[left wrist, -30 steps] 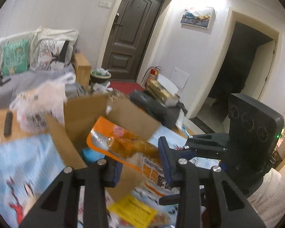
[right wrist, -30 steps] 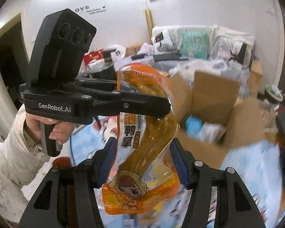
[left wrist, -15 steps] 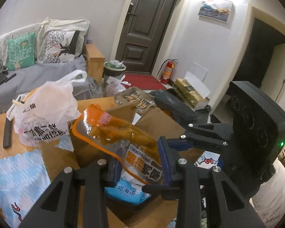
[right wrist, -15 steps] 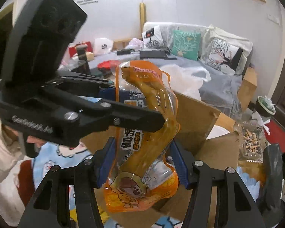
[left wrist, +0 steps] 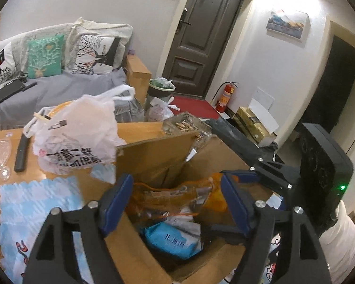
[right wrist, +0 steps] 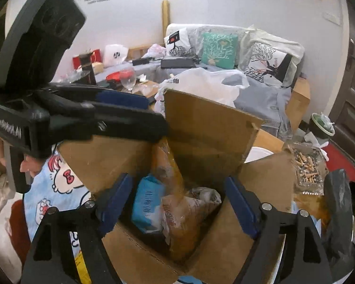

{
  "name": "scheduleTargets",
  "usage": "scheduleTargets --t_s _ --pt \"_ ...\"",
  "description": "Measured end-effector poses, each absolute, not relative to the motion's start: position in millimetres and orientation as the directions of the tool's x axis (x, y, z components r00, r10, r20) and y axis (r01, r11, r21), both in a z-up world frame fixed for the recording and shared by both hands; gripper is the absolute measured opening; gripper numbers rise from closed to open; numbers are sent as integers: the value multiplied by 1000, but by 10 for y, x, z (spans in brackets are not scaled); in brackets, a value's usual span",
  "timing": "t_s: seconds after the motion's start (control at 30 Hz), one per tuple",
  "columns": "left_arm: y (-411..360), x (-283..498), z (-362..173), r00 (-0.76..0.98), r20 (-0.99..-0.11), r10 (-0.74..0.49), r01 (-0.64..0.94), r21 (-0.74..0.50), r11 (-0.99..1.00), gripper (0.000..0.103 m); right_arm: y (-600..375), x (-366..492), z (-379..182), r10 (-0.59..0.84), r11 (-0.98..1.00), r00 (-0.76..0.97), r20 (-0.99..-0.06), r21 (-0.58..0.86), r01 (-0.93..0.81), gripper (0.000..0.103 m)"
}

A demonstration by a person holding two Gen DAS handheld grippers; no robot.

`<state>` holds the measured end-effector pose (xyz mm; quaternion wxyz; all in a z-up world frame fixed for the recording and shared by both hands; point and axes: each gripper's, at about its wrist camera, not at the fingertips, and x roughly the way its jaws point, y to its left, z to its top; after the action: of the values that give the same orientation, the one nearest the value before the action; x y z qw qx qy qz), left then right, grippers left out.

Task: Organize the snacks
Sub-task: 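Lower the orange pack into the cardboard box and open both grippers, then grasp the clear sesame-bar pack from the cloth with the right gripper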

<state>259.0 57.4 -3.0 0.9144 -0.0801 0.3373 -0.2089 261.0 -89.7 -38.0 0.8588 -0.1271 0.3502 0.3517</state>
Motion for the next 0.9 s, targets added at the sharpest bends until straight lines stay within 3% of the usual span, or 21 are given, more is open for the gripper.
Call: scheduleTargets --t_s 0.43,0.5,0.57,0.6,0.8,0.9 --pt "479 2180 140 698 -579 -422 368 -216 905 75 -879 2377 -368 544 706 486 -684 61 -706 76" --pt "463 2150 149 695 -575 -432 374 -224 900 75 -871 2387 -394 528 725 494 -690 63 -686 53" --pt "460 2114 154 696 -574 -432 372 -227 900 75 -892 2420 -416 512 745 499 -699 72 -663 17" --pt "462 2091 154 696 -574 -431 372 -224 901 75 -915 2437 -420 516 749 494 -700 88 -657 15" --pt "461 1869 167 709 -562 -425 382 -200 902 75 -1094 2354 -328 542 765 507 -670 143 -628 20" --pt "461 1682 192 719 -555 -417 385 -182 905 76 -1147 2155 -241 550 761 527 -648 130 -636 29"
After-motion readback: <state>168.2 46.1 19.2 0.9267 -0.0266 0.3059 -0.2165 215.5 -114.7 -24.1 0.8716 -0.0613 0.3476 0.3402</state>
